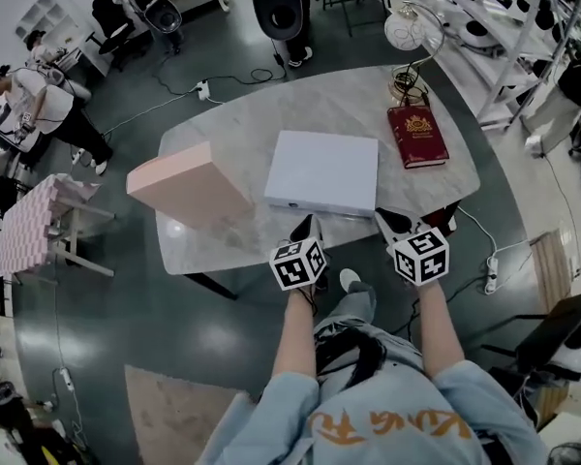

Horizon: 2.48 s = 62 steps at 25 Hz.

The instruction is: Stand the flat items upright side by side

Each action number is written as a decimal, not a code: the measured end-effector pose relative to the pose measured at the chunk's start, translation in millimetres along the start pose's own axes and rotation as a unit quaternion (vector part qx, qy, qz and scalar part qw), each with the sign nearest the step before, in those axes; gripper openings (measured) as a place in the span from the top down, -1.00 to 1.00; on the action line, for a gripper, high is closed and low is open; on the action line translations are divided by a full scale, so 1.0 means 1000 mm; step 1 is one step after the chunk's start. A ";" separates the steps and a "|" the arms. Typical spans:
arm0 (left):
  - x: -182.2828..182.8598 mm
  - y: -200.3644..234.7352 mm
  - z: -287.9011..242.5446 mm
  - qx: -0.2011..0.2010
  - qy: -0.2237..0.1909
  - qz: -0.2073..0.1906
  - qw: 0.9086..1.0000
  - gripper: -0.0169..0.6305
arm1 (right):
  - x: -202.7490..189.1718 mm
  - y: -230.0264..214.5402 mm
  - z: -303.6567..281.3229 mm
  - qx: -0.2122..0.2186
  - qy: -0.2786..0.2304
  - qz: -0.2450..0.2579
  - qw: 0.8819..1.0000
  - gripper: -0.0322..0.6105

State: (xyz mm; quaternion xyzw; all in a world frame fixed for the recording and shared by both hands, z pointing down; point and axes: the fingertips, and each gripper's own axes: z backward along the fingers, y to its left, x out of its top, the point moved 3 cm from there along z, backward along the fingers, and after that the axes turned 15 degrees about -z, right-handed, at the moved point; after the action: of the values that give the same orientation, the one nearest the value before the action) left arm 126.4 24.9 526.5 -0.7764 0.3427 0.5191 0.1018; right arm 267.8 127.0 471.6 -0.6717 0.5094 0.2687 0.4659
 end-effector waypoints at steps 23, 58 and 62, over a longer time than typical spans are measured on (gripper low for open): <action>0.015 0.056 -0.093 0.130 0.020 0.104 0.986 0.91 | 0.072 -0.079 -0.169 0.087 0.127 0.065 0.986 0.89; -0.030 0.069 -0.096 0.289 0.000 0.286 0.913 0.41 | 0.102 -0.078 -0.341 0.254 0.301 0.241 0.887 0.64; -0.034 0.070 -0.090 0.321 -0.016 0.301 0.898 0.18 | 0.086 -0.082 -0.350 0.292 0.345 0.237 0.860 0.30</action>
State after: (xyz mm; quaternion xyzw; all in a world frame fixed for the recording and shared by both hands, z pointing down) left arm 140.4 -59.4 609.6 -0.5531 0.7062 0.3990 0.1903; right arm 333.6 -221.0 575.8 -0.4131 0.8367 -0.0388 0.3575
